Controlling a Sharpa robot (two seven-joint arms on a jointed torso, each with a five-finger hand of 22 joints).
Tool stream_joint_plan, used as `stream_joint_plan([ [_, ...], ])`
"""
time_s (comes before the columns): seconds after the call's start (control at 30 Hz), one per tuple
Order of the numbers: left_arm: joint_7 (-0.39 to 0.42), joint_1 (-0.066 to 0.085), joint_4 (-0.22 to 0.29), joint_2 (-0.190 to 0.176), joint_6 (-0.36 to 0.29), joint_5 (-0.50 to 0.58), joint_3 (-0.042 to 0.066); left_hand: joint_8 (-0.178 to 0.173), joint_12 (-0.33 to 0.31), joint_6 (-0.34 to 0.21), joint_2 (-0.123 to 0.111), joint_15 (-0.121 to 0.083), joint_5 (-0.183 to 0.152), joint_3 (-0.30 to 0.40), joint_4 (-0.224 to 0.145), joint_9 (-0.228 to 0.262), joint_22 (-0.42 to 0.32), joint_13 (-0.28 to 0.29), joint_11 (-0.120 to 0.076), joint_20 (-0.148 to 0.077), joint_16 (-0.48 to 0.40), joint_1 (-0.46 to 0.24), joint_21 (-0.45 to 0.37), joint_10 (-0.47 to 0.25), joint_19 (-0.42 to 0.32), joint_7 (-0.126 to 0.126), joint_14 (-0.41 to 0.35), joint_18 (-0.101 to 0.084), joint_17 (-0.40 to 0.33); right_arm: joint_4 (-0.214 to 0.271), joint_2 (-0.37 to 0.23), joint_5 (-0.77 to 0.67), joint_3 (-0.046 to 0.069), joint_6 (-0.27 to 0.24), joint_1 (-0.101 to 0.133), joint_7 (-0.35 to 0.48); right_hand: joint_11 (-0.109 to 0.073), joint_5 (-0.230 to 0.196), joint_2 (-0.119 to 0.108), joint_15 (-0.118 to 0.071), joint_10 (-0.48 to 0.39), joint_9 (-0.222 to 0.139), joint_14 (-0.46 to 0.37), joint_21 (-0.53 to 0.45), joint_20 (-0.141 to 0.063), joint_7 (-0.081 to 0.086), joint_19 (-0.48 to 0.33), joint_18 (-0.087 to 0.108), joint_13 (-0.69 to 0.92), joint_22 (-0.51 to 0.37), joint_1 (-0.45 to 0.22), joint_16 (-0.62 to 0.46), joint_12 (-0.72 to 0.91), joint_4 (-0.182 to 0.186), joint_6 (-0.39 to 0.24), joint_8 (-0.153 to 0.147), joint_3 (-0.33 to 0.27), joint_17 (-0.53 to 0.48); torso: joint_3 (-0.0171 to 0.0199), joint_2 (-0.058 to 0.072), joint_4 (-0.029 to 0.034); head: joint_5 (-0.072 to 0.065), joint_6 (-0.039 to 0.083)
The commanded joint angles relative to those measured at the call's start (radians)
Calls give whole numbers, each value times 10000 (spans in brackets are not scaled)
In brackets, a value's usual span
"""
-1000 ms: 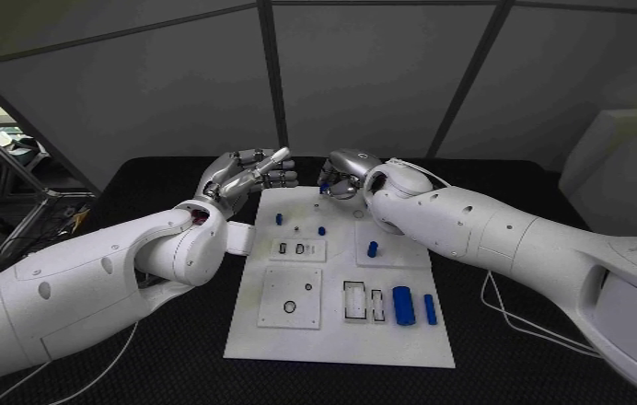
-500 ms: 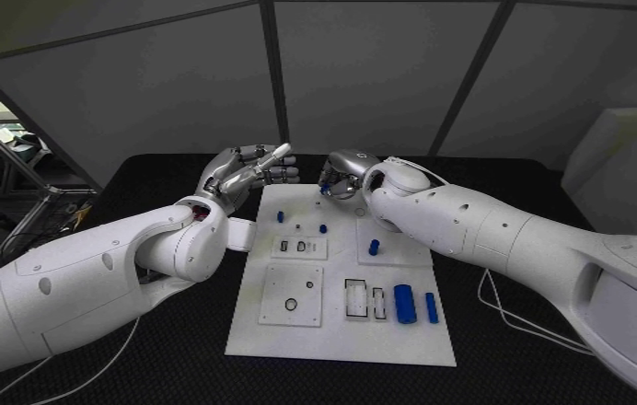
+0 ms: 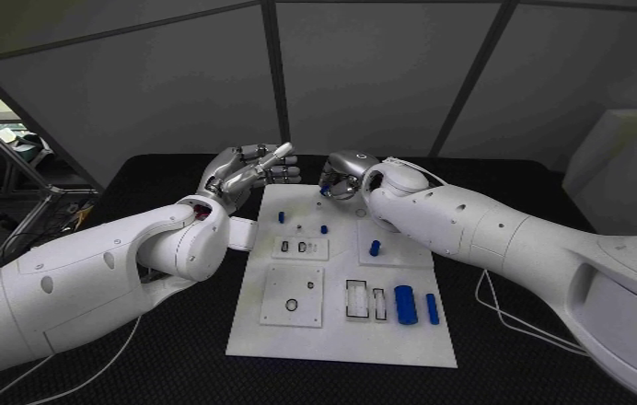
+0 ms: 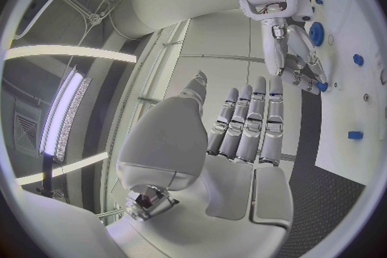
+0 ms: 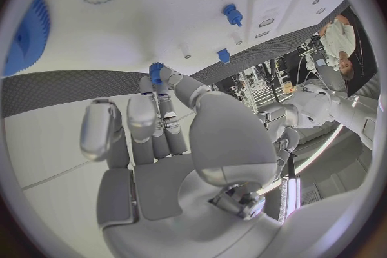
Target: Assemble the parts on the task board
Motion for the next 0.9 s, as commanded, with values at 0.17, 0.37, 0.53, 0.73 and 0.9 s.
stream_joint_plan([
  [0.17, 30, 34, 8, 17, 82, -47, 14, -31, -33, 40, 78, 52, 30, -17, -67, -10, 9, -15, 34, -1, -62, -2, 42, 42, 66, 215, 0, -54, 9, -123, 92, -63, 3, -73, 24, 95, 176, -73, -263, 182, -771, -13, -160, -372, 143, 113, -525, 160, -2, -792, 103, -426, 44, -18, -299, -15, 1, -676, -2, 8, -10, 17, 19],
  [0.37, 12, 42, -9, 26, 96, -47, 14, -31, -33, 40, 78, 52, 30, -17, -67, -10, 9, -15, 34, -1, -62, -2, 42, 42, 66, 215, 0, -54, 9, -138, 128, -62, 3, -65, 24, 125, 195, -98, -302, 198, -920, -13, -184, -457, 169, 114, -629, 194, 1, -963, 131, -488, 43, -15, -369, -15, -66, -781, -1, 9, -19, 30, 26],
  [0.53, 2, 47, -21, 24, 106, -47, 14, -42, -50, 39, 79, 54, 27, -23, -85, -11, 6, -15, 37, 0, -76, 3, 43, 42, 60, 215, -1, -56, 10, -59, 55, -57, 2, -196, 25, 139, 198, -106, -316, 202, -965, -13, -196, -490, 176, 112, -668, 208, 3, -1028, 141, -516, 45, -13, -389, -14, -95, -829, -5, 11, -26, 32, 30],
  [0.73, -8, 50, -32, -31, 124, -47, 13, -42, -50, 39, 79, 54, 27, -23, -85, -11, 6, -15, 37, 0, -76, 3, 43, 42, 60, 215, -1, -56, 10, 627, -541, 200, 3, -660, 24, 94, 164, -62, -286, 183, -736, 5, -129, -442, 172, 108, -567, 184, 44, -902, 127, -428, 120, 36, -337, 16, -143, -720, 5, 0, -64, 37, 53],
  [0.9, -10, 50, -55, -128, 130, -47, 12, -42, -50, 39, 79, 54, 27, -23, -85, -11, 6, -15, 37, 0, -76, 3, 43, 42, 60, 215, -1, -56, 10, 1775, -1647, 926, 6, -829, 42, -208, -37, -96, -395, 40, 286, -4, 57, -146, 76, 6, -103, 53, 184, -237, -262, -60, 448, 286, -407, -7, -309, -225, 11, -20, -156, 72, 99],
])
